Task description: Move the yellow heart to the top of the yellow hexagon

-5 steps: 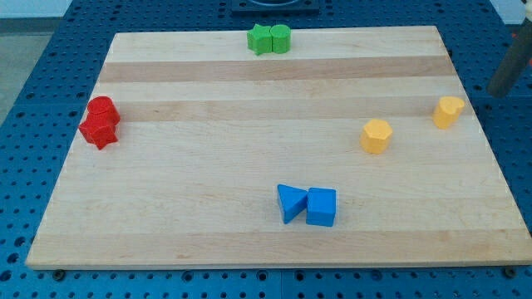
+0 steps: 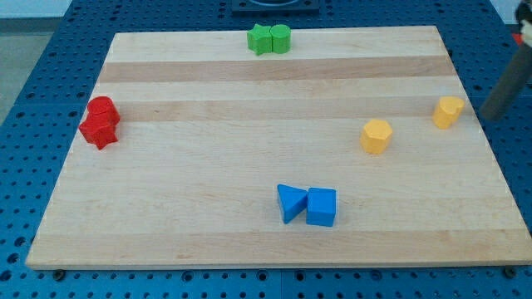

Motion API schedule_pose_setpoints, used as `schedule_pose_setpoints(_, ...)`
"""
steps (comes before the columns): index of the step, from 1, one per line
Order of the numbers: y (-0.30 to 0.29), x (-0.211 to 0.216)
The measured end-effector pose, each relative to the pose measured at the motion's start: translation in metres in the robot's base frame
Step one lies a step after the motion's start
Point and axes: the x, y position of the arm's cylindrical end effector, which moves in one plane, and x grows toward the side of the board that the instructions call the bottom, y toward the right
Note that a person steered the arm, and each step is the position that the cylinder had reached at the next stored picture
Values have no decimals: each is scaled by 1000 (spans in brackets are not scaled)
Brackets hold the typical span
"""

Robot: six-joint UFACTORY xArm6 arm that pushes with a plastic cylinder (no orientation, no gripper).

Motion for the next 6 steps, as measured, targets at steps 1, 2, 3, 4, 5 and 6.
schedule_pose_setpoints(1,-57,1)
schedule_pose_setpoints(2,-112,0)
schedule_pose_setpoints(3,-115,0)
schedule_pose_setpoints(4,-58,-1)
schedule_pose_setpoints(5,-29,-26)
schedule_pose_setpoints(6,-83,-38)
